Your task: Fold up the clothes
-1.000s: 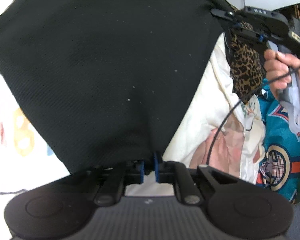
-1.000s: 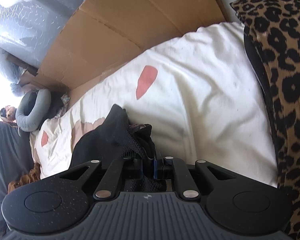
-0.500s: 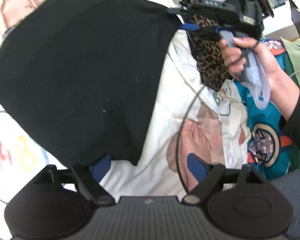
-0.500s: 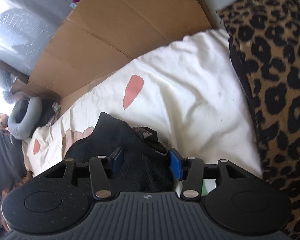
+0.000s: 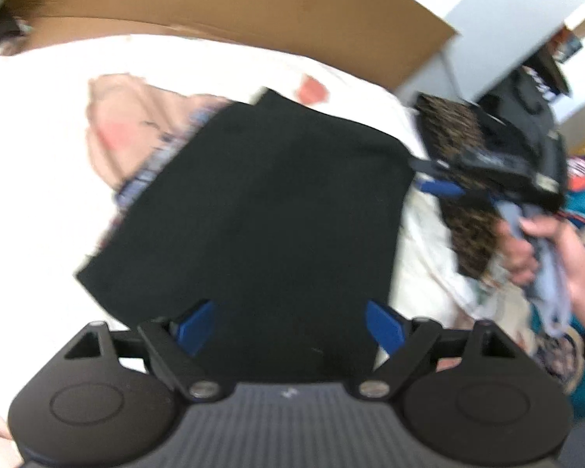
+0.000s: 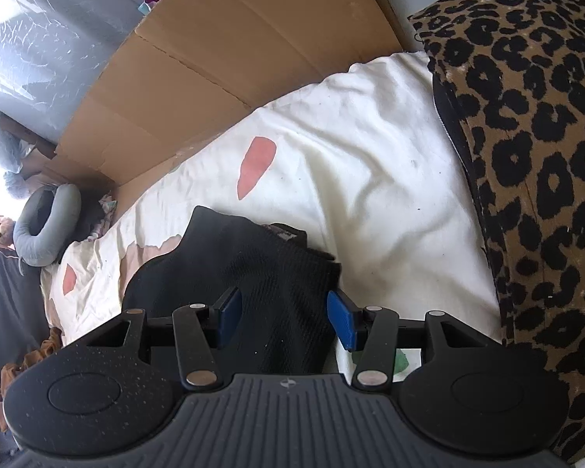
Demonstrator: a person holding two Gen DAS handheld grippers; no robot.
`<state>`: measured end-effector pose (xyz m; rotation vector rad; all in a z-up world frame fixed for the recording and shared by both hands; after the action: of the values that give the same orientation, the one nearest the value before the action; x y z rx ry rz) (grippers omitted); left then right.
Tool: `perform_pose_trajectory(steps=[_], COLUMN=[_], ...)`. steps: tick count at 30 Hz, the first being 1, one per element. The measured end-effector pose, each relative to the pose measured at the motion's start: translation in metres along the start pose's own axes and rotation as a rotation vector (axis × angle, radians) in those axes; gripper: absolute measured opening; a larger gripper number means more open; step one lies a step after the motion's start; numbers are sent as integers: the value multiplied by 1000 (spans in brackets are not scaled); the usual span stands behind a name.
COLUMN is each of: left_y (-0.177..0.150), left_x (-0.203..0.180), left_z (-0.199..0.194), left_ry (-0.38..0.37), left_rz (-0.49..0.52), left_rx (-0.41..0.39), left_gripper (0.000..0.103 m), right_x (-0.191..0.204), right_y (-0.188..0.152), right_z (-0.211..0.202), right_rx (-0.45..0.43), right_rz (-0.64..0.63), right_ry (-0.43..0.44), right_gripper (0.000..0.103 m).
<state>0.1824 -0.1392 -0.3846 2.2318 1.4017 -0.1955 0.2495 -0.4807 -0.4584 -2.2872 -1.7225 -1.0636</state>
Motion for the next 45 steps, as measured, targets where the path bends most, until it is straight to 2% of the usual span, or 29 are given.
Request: perform_pose_trajectory(steps=[5, 7, 8, 10, 11, 14, 18, 22, 25, 28, 32, 37, 40, 41, 42, 45], left_y=[9, 10, 11, 12, 12, 12, 12, 13, 12, 12, 10, 8, 6, 6, 5, 4], left_x=[36, 53, 61, 74, 81, 98, 111, 119, 125, 127, 127, 130, 133, 135, 137, 137], left_z=[-1, -2, -2, -1, 0, 7, 20, 32, 41, 43, 43, 45, 44, 44, 44, 40], left_ry=[126, 158, 168, 189, 201, 220, 200, 165, 126, 81, 44, 40, 63, 61, 59, 60], left_rz=[-3, -24, -38, -64, -74, -102, -125, -148, -193, -213, -221, -223, -225, -230, -235, -225], left_rx=[-59, -76, -83, -99, -107, -121, -135, -148, -148, -152, -148, -148, -145, -141, -137, -140], left_gripper=[87, 87, 87, 87, 87, 86, 85, 84, 81, 81, 69, 62, 36, 24, 19, 12], right_x=[-15, -20, -22, -26, -27, -32, -37, -37, -33, -28, -18, -4, -2, -2, -1, -1], right_y=[3, 6, 8, 11, 11, 10, 6, 8, 7, 3, -9, -28, -42, -46, -49, -59], right_z=[12, 18, 20, 24, 25, 25, 24, 21, 13, 5, -5, -7, 0, 2, 5, 11], right_rx=[-11, -12, -13, -14, -14, -19, -19, -19, -35, -37, -16, 21, 62, 72, 82, 110], right_rz=[39, 63, 75, 92, 101, 119, 144, 175, 161, 173, 199, 160, 151, 150, 149, 191], right_ry=[-26, -13, -4, 8, 6, -21, -39, -32, -43, -7, 81, 117, 113, 111, 108, 122], right_gripper=[52, 41, 28, 12, 9, 8, 7, 13, 23, 26, 27, 28, 28, 28, 28, 30])
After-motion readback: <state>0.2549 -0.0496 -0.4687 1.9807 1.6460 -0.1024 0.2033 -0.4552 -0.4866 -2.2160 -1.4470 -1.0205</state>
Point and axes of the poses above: each gripper's, at about its wrist camera, not at the fingertips, and z roughly the way its jaws point, x to its left, y to its top, the point moved 7 cm from there along z, roughly the way its jaws point, and after that the axes turned 2 degrees about x, right-handed, at the moved point
